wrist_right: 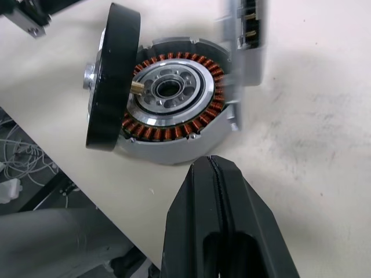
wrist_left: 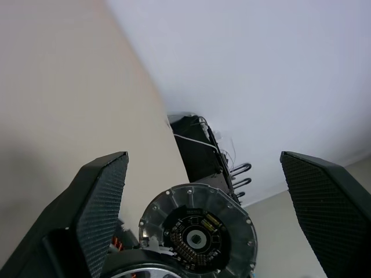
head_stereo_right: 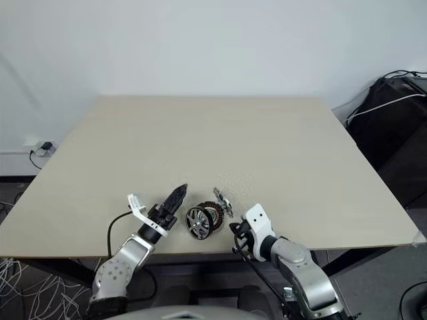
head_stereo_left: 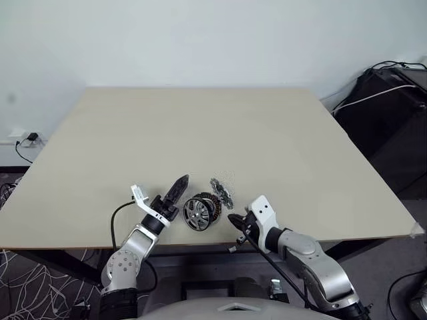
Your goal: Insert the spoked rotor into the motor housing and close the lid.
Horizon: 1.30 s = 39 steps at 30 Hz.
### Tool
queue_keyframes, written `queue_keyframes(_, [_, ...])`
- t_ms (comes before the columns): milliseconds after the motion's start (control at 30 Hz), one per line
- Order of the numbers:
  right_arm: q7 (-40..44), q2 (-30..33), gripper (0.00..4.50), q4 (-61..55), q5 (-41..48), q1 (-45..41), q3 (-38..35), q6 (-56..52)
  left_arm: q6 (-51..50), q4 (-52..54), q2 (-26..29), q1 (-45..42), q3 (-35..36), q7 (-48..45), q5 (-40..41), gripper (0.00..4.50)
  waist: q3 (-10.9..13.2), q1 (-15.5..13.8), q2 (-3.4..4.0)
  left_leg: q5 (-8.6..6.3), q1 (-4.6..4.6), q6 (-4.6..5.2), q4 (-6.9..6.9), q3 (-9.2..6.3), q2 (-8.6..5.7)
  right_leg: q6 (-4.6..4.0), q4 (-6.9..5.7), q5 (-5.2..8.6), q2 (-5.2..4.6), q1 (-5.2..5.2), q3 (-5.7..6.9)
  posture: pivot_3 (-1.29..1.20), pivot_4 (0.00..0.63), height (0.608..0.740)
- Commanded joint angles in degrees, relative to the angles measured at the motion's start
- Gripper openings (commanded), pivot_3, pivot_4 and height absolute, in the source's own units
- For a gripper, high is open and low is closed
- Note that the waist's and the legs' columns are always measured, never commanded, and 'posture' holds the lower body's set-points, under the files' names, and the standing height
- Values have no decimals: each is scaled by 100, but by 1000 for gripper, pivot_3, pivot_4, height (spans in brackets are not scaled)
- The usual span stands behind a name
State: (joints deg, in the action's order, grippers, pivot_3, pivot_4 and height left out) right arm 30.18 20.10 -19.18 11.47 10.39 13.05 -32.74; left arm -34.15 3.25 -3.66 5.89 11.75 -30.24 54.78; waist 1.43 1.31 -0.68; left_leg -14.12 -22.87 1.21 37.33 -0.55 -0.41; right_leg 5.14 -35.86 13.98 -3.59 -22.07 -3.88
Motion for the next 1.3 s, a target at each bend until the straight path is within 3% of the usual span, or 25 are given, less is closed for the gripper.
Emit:
queue_keyframes(33, [67,84,0,-86,74,3,-129,134,39,493,106,28,2,-171,166,4457,1,3,0,0,0,0,0,0,0,0,0,0,0,0,0,0,0,740])
queue_keyframes(333, [118,208,0,-82,156,163,-262,133,22,1218,844,474,37,-299,30,4457,4,11,5,0,0,-1,0,0,5,0,-1,1,0,-2,-1,0,0,740])
queue_keyframes(567, [136,207,0,-201,300,242,-321,107,275,1557,1373,925,-200,-305,-619,4457,7,10,10,-1,1,-1,0,0,8,1,-1,2,-5,-2,-2,0,0,740])
queue_keyframes(867, [221,175,0,-448,578,309,-345,5,781,1509,1749,1515,-578,-427,-1579,1605,14,10,21,-2,-4,0,-5,2,10,0,-2,3,-13,-10,-3,0,0,740])
queue_keyframes(1033, [295,136,0,-650,988,389,-435,-214,879,1491,1722,1598,-619,-373,-1702,13,15,4,23,-2,-9,0,-6,2,10,1,-2,4,-19,-13,-2,0,0,740])
queue_keyframes(1167, [301,148,874,-770,1200,483,-431,-351,870,1467,1739,1576,-641,-338,-1752,0,16,8,24,-2,-9,1,-8,3,11,3,-2,6,-30,-15,-1,0,0,740])
queue_keyframes(1300, [175,76,2184,-891,1299,509,-380,-448,855,1447,1751,1523,-667,-301,-1869,0,16,7,24,-2,-9,1,-10,3,10,2,-2,6,-36,-17,-1,0,0,740])
